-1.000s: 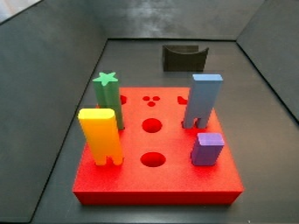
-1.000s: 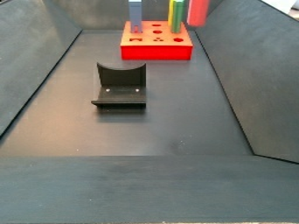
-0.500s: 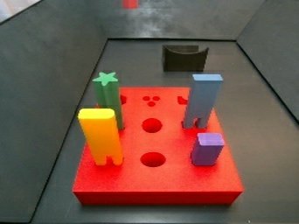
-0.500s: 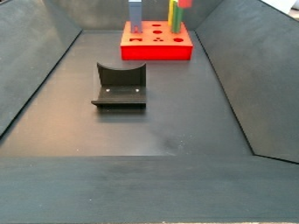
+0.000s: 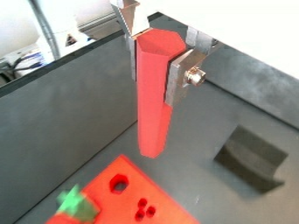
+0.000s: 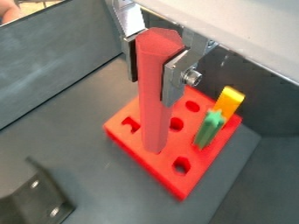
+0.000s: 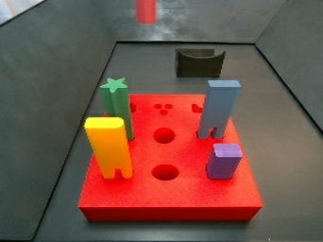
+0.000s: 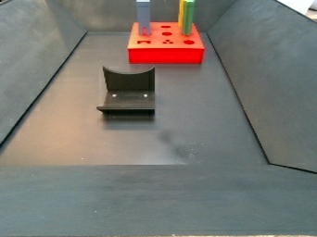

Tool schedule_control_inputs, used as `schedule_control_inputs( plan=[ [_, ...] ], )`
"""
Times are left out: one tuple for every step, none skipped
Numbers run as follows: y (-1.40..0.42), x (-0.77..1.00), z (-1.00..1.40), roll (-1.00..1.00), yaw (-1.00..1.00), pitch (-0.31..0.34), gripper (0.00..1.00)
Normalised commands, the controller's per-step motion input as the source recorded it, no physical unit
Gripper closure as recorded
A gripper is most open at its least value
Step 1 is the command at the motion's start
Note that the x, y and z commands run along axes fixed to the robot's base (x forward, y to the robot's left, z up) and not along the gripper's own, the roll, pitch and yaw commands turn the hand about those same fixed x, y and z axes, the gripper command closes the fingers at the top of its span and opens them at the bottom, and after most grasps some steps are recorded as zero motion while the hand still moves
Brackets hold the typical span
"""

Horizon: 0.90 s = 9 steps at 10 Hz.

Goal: Pick up the hexagon object. Move up. Move to above the board. Insert the hexagon object.
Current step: Move to above the board, then insert the hexagon object.

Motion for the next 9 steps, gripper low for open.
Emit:
schedule_control_inputs(
  plan=[
    [-0.73,0.23,0.07,0.01,0.01,0.153,1.0],
    [-0.46,0.17,0.06,0.01,0.01,0.144,1.0],
    [-0.23,0.1,0.04,0.02,0.01,0.11,1.0],
    [0.52,-0.79,-0.75,0.0,0.0,-0.043,1.0],
    [0.19,-0.74,-0.87,-0.06,0.0,-0.099,1.0],
    [0.0,-0.35,-0.71,-0.01,0.0,-0.126,1.0],
    [0.02,-0.17,-0.59,0.0,0.0,-0.046,1.0],
    [0.06,-0.1,-0.49,0.0,0.0,-0.006,1.0],
    [0.03,-0.13,-0.45,0.0,0.0,-0.009,1.0]
  ],
)
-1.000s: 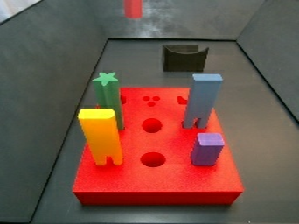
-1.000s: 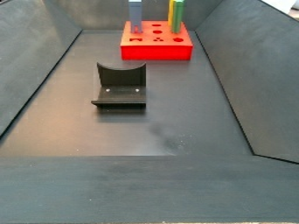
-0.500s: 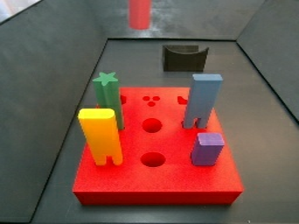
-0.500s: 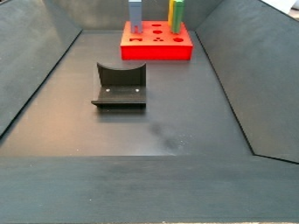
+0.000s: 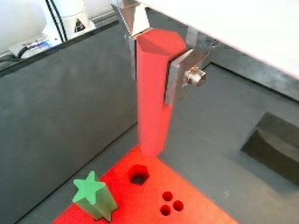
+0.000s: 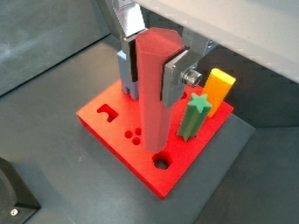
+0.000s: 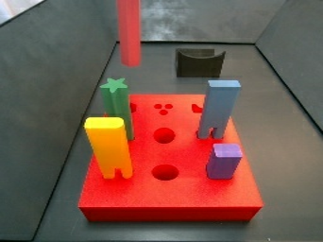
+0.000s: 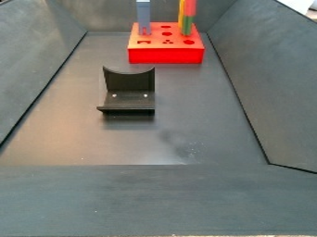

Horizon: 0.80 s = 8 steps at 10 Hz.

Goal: Pick up the hexagon object. Move up. Move to above the board. Insert the hexagon object.
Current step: Insert the hexagon object.

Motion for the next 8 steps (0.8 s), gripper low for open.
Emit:
schedule_control_inputs(
  plan=[
    [0.03,-0.1,-0.47,0.01,0.0,-0.01,1.0],
    [0.01,-0.08,-0.59,0.0,0.0,-0.083,1.0],
    [0.0,0.0,-0.62,0.0,0.0,-0.151,1.0],
    [0.0,0.11,-0.52,-0.09,0.0,-0.157,1.0],
    [0.0,0.21,-0.33,-0.15,-0.03,-0.129,1.0],
    [0.0,0.0,-0.25,-0.06,0.0,-0.11,1.0],
    [-0.06,-0.16,-0.11,0.0,0.06,-0.087,1.0],
    [-0.16,-0.2,-0.1,0.01,0.15,-0.104,1.0]
  ],
)
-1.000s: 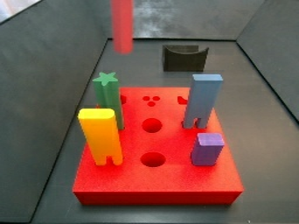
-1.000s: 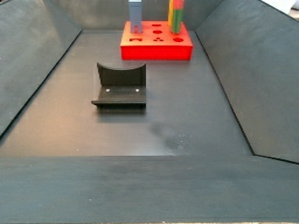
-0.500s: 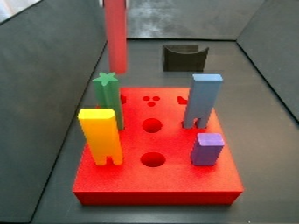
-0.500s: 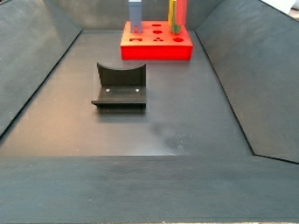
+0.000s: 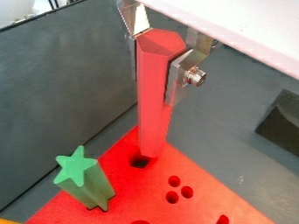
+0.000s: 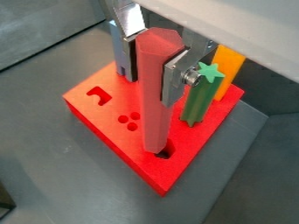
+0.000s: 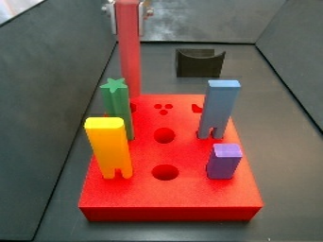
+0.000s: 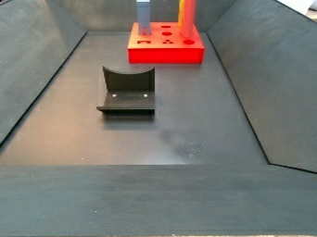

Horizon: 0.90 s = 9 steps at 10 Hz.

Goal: Pick up the hexagon object. Move up. Move to above the board. Insert the hexagon object.
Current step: Insert the hexagon object.

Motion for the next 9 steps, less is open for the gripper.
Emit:
schedule_control_inputs(
  plan=[
    [-0.1,-0.23,-0.18,0.01,0.18,-0.161,1.0],
    [-0.06,-0.22,-0.22,0.0,0.19,-0.21,1.0],
    [-0.05,-0.23,-0.19,0.0,0.16,-0.227,1.0],
    [-0.04,-0.15,-0.14,0.0,0.14,-0.169,1.0],
    [-0.07,-0.13,-0.09,0.0,0.11,-0.14,1.0],
    [-0.09,-0.12,-0.11,0.0,0.12,-0.14,1.0],
    [-0.05,-0.11,-0.16,0.0,0.14,-0.124,1.0],
    [-0.03,0.0,-0.24,0.0,0.14,-0.076,1.0],
    [-0.05,0.15,-0.23,0.0,0.06,-0.044,1.0]
  ],
)
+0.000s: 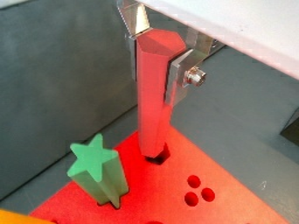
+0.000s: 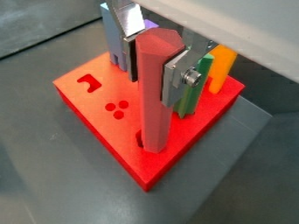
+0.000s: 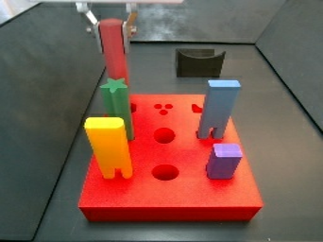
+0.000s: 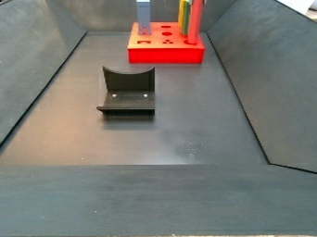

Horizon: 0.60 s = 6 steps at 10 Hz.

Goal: Pick up the hexagon object. Move up. Move to above the board. Insert the hexagon object.
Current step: Insert the hexagon object.

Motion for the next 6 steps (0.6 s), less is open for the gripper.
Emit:
schedule_control_inputs(
  plan=[
    [0.0,0.21,-0.1,0.0,0.0,0.0,1.0],
    [0.0,0.12,-0.01,0.03,0.03,0.007,1.0],
    [0.0,0.03,-0.04,0.02,0.05,0.0,1.0],
    [0.0,0.0,-0.13,0.02,0.1,0.0,1.0],
    [0.0,0.0,-0.2,0.11,0.19,0.0,1.0],
    [0.0,0.16,-0.31,0.14,0.19,0.037,1.0]
  ],
)
